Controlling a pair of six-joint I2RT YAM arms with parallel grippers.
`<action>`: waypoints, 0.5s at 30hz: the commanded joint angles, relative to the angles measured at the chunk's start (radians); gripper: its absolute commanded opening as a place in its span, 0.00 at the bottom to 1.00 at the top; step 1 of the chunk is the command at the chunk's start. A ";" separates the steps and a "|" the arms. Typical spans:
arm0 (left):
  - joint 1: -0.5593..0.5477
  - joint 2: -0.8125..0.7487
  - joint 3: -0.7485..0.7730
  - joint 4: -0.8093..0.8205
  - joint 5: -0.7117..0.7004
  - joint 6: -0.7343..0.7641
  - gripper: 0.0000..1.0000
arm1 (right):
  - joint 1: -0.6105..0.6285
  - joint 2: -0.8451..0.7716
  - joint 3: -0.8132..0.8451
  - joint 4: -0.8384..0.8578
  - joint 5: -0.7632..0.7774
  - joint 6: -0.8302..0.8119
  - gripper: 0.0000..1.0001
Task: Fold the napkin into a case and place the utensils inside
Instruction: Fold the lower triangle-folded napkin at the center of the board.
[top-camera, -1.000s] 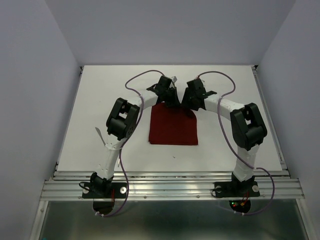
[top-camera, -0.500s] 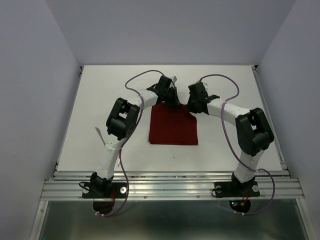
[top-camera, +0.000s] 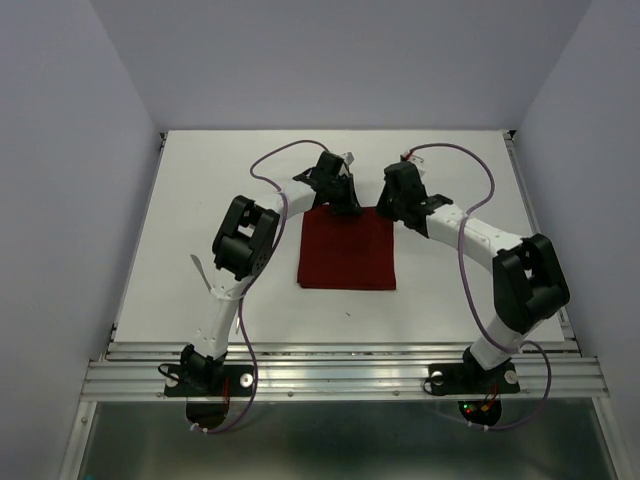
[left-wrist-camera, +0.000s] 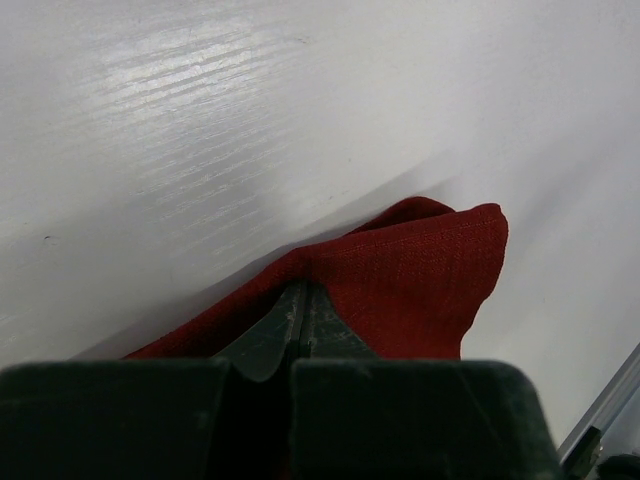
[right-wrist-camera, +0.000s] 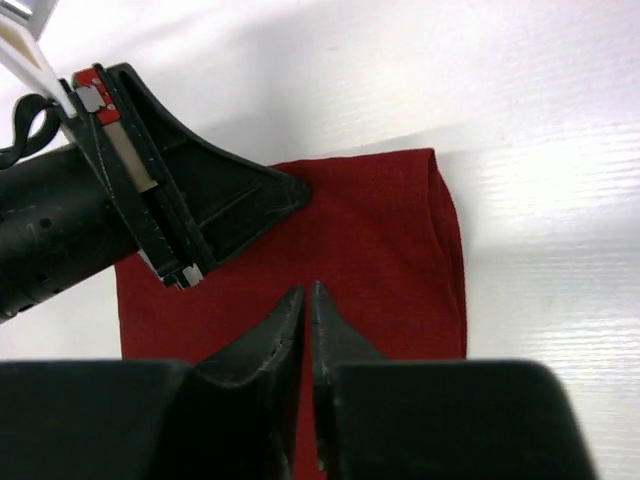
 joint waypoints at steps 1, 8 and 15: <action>0.002 0.019 -0.052 -0.107 -0.047 0.025 0.00 | 0.005 0.091 0.051 0.006 -0.063 -0.034 0.01; 0.004 0.015 -0.052 -0.109 -0.049 0.027 0.00 | 0.005 0.220 0.095 0.015 -0.189 -0.013 0.01; 0.002 0.016 -0.050 -0.112 -0.047 0.030 0.00 | 0.005 0.254 0.124 0.003 -0.163 -0.014 0.01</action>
